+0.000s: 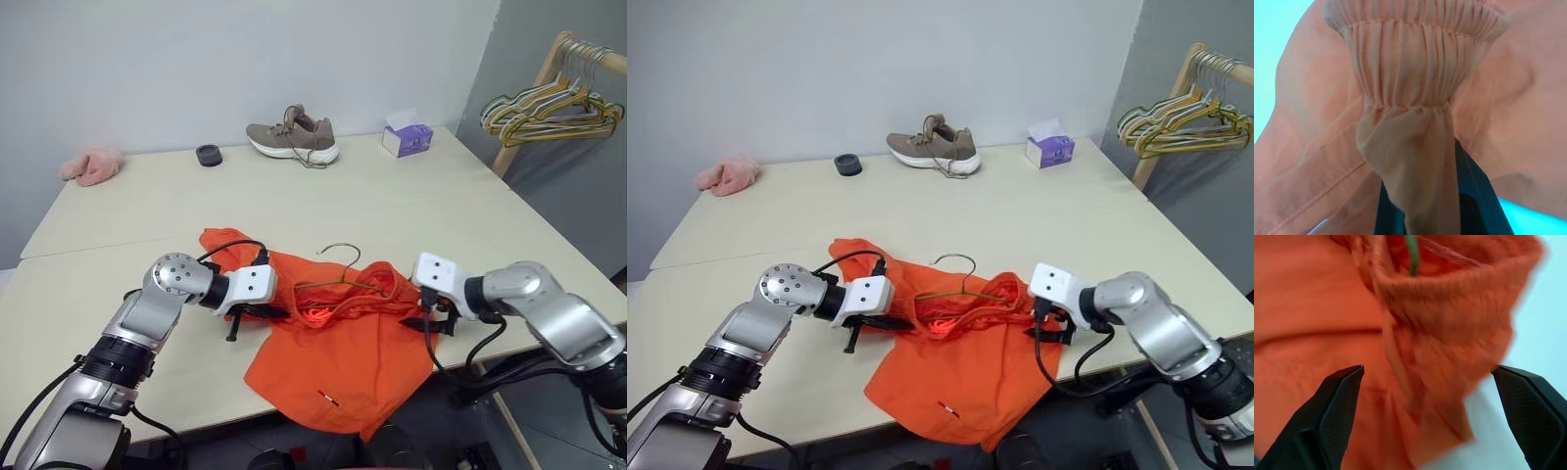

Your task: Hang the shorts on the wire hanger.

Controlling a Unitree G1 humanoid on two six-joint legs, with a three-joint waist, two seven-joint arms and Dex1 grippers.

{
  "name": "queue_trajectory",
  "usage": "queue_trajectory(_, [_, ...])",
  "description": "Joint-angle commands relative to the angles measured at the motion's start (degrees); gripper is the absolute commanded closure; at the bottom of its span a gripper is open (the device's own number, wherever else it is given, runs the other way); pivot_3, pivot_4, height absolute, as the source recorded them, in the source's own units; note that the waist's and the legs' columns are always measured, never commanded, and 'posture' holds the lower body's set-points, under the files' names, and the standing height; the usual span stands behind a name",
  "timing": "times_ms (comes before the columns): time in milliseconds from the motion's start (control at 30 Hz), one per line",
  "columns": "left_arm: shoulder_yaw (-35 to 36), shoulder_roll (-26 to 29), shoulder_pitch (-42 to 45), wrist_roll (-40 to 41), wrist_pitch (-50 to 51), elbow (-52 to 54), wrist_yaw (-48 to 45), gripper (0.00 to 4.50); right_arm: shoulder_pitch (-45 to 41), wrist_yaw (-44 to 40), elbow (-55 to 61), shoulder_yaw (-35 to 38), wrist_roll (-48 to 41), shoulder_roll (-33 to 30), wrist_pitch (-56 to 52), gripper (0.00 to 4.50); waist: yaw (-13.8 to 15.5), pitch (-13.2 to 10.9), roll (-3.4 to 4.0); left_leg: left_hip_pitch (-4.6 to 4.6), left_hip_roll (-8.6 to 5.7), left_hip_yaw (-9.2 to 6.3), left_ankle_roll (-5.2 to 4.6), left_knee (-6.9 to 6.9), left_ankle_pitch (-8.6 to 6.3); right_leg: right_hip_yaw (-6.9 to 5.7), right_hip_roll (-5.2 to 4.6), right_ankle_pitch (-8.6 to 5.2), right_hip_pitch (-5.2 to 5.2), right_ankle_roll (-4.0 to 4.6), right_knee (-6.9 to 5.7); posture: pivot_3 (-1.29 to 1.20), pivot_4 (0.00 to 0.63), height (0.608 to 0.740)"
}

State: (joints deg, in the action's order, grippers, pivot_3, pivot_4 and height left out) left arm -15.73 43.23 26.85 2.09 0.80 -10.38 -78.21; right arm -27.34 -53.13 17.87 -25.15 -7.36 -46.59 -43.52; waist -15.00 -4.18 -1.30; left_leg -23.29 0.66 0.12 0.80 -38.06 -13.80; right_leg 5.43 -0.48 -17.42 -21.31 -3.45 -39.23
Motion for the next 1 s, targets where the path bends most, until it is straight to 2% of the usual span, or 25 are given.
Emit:
queue_trajectory(33, [0.22,-0.26,1.0,0.28,-0.85,-0.13,-0.05,4.5,-3.82,-1.2,-3.8,-2.8,3.5,2.19,4.11,0.06,-0.14,0.02,0.01,0.0,-0.02,0.01,0.0,-0.01,0.0,0.01,0.0,0.07,0.0,0.12,0.0,-0.25,0.009,0.74])
queue_trajectory(133, [0.5,-0.15,0.98,0.47,-0.99,-0.39,-0.18,4.5,-5.76,-2.17,-7.33,-4.5,5.26,4.32,6.9,0.62,-0.31,0.02,-0.01,-0.01,-0.02,-0.01,0.0,-0.01,0.0,-0.03,-0.01,0.11,0.01,0.17,0.01,-0.24,0.006,0.74])
queue_trajectory(500, [3.23,-1.59,1.02,3.69,1.26,-0.83,2.43,4.5,-9.12,-6.71,-9.58,-4.13,8.55,5.53,13.23,4.4,-0.35,0.05,-0.02,0.0,-0.03,-0.12,0.0,-0.02,0.0,-0.1,-0.04,0.11,0.0,0.18,-0.17,-0.23,0.004,0.74])
queue_trajectory(600, [5.09,-2.97,1.84,6.21,4.53,-1.55,3.29,4.5,-9.0,-7.81,-8.62,-2.88,8.24,4.88,13.04,4.46,-0.38,0.05,-0.01,0.02,-0.04,-0.11,0.0,-0.05,0.0,-0.11,-0.04,0.11,-0.02,0.18,-0.26,-0.24,0.004,0.74])
queue_trajectory(900, [12.81,-2.63,4.83,13.17,13.53,-2.87,4.82,1.83,-6.82,-10.18,-5.26,2.06,5.4,2.07,8.79,4.5,-0.72,0.07,-0.03,0.03,-0.03,-0.14,0.01,-0.1,0.0,-0.15,-0.04,0.11,-0.02,0.17,-0.36,-0.26,0.007,0.74])
queue_trajectory(1000, [14.68,-1.64,4.98,14.75,15.41,-3.07,4.65,1.83,-5.89,-10.16,-4.6,3.44,4.18,1.77,6.44,4.5,-0.85,0.07,-0.03,0.04,-0.03,-0.15,0.01,-0.1,0.0,-0.13,-0.04,0.11,-0.02,0.17,-0.37,-0.27,0.01,0.74])
